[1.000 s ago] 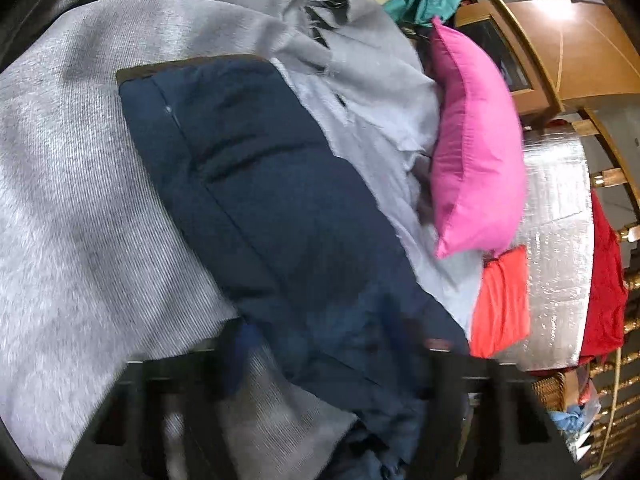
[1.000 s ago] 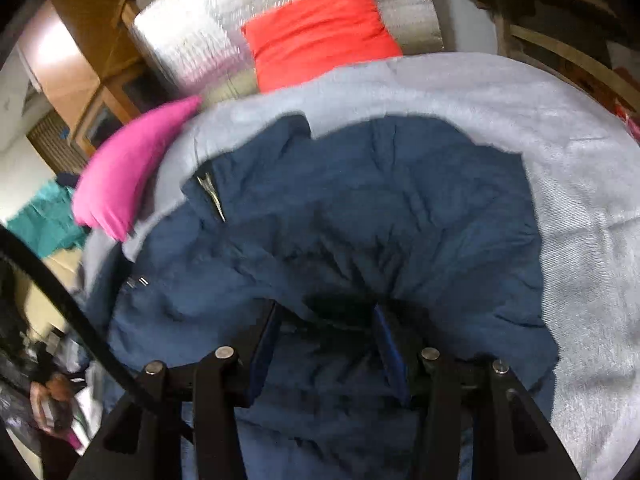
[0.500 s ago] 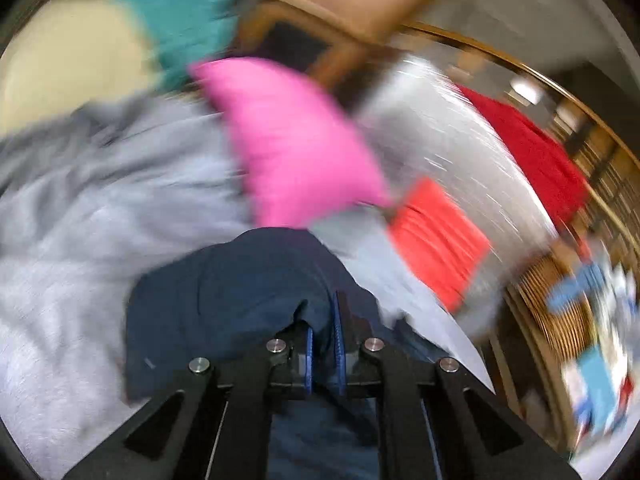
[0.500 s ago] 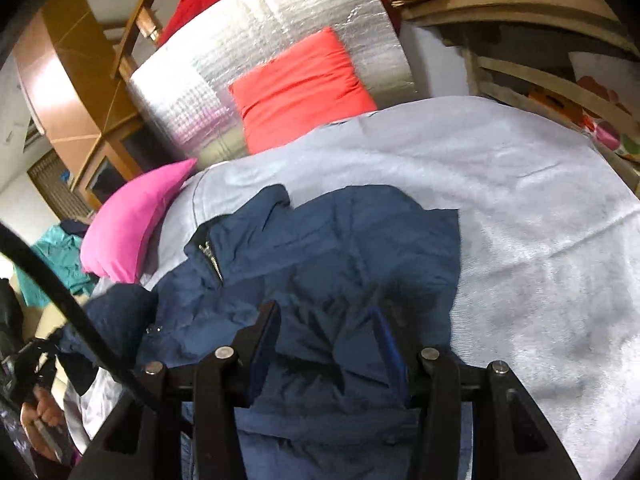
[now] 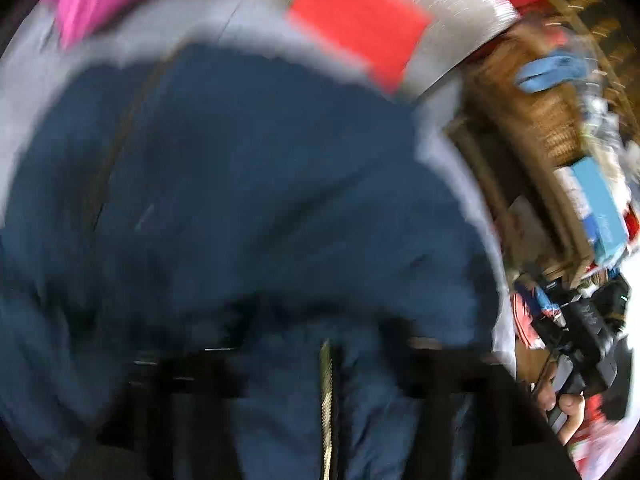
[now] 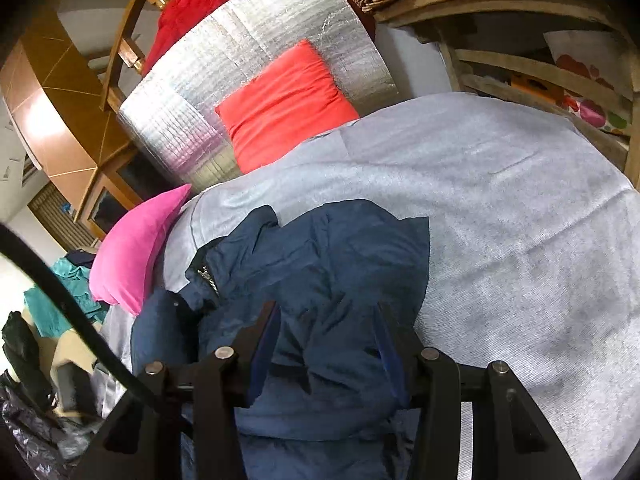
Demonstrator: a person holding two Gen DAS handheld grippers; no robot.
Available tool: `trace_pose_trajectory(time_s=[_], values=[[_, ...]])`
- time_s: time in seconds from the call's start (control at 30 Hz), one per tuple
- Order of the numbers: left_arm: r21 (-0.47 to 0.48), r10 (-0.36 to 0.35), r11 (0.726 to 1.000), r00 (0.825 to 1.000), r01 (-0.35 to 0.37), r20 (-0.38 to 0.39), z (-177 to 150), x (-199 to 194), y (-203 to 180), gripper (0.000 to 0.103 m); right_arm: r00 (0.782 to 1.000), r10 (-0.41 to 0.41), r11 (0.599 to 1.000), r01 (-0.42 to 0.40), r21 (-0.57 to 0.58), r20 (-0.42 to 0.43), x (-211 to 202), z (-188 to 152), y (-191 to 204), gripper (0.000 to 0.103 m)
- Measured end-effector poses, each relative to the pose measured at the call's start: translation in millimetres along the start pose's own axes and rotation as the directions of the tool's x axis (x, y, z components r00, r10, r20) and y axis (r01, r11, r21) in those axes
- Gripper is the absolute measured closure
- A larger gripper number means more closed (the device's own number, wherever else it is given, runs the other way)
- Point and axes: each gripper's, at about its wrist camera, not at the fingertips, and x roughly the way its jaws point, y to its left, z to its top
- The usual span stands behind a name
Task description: Fold large clothes
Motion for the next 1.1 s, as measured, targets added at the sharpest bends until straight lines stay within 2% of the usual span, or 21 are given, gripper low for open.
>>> trace_pose_trajectory(time_s=[0.1, 0.17, 0.27, 0.33, 0.47, 0.57, 0.67, 0.73, 0.87, 0.9, 0.97, 1.03, 1.1], values=[[-0.017, -0.031, 0.999, 0.999, 0.031, -0.017, -6.2, -20.8, 6.4, 0.041, 1.000, 0.009, 1.000, -0.009, -0.016, -0.004, -0.6, -2.2, 6.8, 0.050], [-0.006, -0.085, 0.996, 0.996, 0.085, -0.006, -6.3, -43.6, 11.9, 0.039, 1.000, 0.023, 0.999, -0.023, -0.029, -0.006, -1.5, -5.0, 11.6, 0.050], [-0.038, -0.076, 0.996, 0.990, 0.081, 0.120, -1.0, -80.6, 30.7, 0.030, 0.999, 0.032, 0.998, -0.032, -0.053, -0.012, -1.7, -10.8, 19.8, 0.050], [-0.088, -0.074, 0.992, 0.979, 0.092, 0.188, 2.2, -93.4, 47.6, 0.028, 0.999, 0.037, 0.997, -0.039, -0.062, -0.028, 1.4, -16.2, 24.6, 0.050], [-0.237, -0.128, 0.955, 0.968, 0.179, 0.216, 12.8, -87.6, 78.0, 0.028, 0.998, 0.027, 0.996, -0.032, -0.083, -0.059, 10.2, -24.6, 29.9, 0.050], [-0.278, -0.120, 0.942, 0.962, 0.188, 0.244, 21.4, -81.0, 86.6, 0.028, 0.997, 0.022, 0.996, -0.029, -0.087, -0.076, 16.5, -28.2, 30.7, 0.050], [-0.272, -0.135, 0.940, 0.956, 0.206, 0.259, 24.6, -73.4, 79.6, 0.028, 0.996, 0.027, 0.997, -0.034, -0.076, -0.087, 21.0, -30.1, 30.1, 0.050], [-0.240, -0.134, 0.950, 0.954, 0.201, 0.268, 28.2, -67.4, 69.9, 0.028, 0.995, 0.026, 0.997, -0.034, -0.076, -0.095, 23.6, -30.6, 30.4, 0.050], [-0.208, -0.127, 0.961, 0.958, 0.183, 0.256, 38.3, -58.4, 63.6, 0.030, 0.995, 0.020, 0.996, -0.029, -0.081, -0.102, 26.4, -31.6, 29.7, 0.050], [-0.207, -0.122, 0.962, 0.959, 0.178, 0.257, 41.6, -54.6, 62.4, 0.032, 0.995, 0.019, 0.996, -0.028, -0.081, -0.103, 26.6, -31.1, 29.1, 0.050], [-0.194, -0.120, 0.966, 0.959, 0.173, 0.257, 40.1, -53.5, 58.1, 0.053, 0.995, 0.015, 0.997, -0.022, -0.078, -0.099, 25.2, -29.8, 26.6, 0.050], [-0.173, -0.136, 0.967, 0.956, 0.185, 0.259, 40.6, -51.5, 52.3, 0.061, 0.996, 0.011, 0.997, -0.018, -0.071, -0.091, 22.9, -27.9, 23.0, 0.050], [-0.146, -0.153, 0.969, 0.952, 0.197, 0.265, 39.6, -52.9, 41.9, 0.062, 0.996, 0.011, 0.998, -0.016, -0.059, -0.084, 20.3, -25.3, 18.5, 0.050]])
